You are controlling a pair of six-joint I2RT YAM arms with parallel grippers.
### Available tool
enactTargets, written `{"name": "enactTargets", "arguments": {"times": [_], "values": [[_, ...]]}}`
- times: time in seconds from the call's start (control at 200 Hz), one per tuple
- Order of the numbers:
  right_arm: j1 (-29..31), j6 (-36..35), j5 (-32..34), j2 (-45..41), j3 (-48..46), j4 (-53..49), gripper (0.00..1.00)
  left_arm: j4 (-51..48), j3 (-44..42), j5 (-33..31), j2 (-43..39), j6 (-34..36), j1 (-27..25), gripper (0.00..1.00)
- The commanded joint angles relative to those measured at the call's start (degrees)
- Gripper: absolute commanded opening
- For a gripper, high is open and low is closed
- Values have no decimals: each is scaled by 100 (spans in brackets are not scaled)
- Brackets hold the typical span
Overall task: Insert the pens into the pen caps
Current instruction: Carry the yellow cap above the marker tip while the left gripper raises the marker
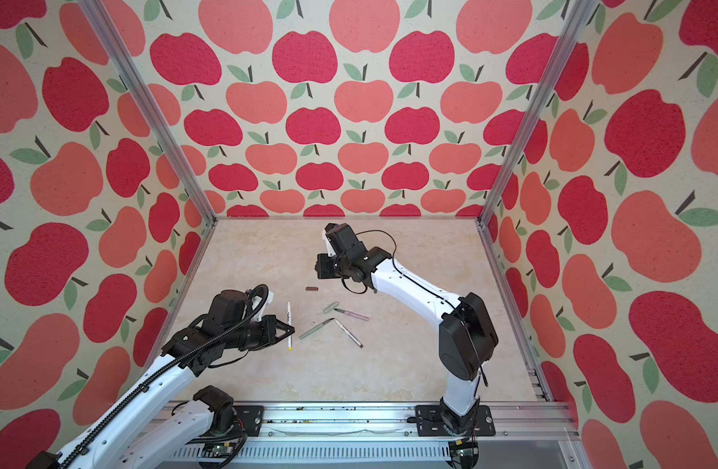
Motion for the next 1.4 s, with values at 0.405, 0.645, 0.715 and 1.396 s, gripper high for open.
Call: {"name": "enactTargets", "arguments": {"times": [0.405,0.645,0.715,1.396], "values": [[-53,871,-1311,-195,-409,996,5,934,747,-183,870,232,-188,0],[-52,1136,-1497,-187,-528,1297,5,988,830,-172,972,259,-240,0],[-52,1169,-1511,-185,-546,1343,5,998,830,-172,996,259,-259,0],[-52,1349,-1691,-178,-539,1589,6,1032,839,-214,1062,284,-285,0]]}}
